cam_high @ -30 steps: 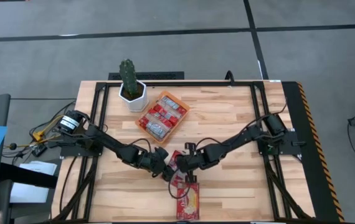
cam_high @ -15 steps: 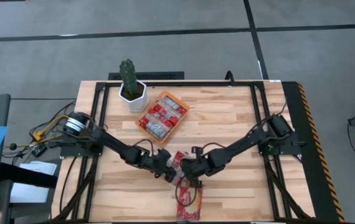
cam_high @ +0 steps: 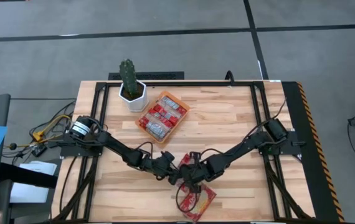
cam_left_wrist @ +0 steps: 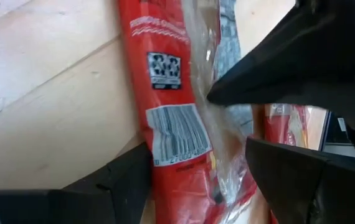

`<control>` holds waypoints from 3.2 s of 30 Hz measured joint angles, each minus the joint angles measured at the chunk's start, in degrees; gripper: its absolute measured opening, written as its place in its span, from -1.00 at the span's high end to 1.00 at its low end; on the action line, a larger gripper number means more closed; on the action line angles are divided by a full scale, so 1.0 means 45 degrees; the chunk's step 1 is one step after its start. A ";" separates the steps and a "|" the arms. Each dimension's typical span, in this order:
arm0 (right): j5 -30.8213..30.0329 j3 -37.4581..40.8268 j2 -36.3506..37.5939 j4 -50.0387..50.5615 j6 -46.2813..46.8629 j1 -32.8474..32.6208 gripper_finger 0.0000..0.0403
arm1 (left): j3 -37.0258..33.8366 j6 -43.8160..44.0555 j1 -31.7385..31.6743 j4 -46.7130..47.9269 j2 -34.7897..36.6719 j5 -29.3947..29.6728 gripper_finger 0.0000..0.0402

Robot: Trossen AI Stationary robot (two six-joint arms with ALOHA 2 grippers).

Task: Sort popcorn bags into baskets
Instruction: Put the popcorn bag into the orange bin

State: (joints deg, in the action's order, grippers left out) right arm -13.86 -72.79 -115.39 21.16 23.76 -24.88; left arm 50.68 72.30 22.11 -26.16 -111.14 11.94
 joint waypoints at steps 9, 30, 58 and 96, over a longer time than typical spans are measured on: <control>0.0168 0.0053 0.0161 -0.0496 -0.0592 0.0524 0.84 | -0.0006 -0.0259 0.0004 -0.0066 -0.0018 0.0200 -0.21; -0.0544 0.1472 0.1474 0.1598 0.2065 -0.0235 0.84 | 0.0023 0.0032 -0.0093 -0.0139 -0.0049 0.0774 -0.13; 0.0537 0.1480 0.0656 -0.1518 0.0042 0.0065 0.89 | -0.0011 0.0610 -0.0200 -0.1785 -0.0528 0.1899 0.32; -0.4364 0.1494 0.8831 0.8884 0.6060 -0.3439 0.85 | 0.0047 0.1795 -0.1488 -0.2589 0.4063 0.7492 0.96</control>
State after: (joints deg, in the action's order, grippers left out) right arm -33.50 -66.06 -75.65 61.14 51.03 -40.35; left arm 50.89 80.38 15.41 -37.81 -92.85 45.65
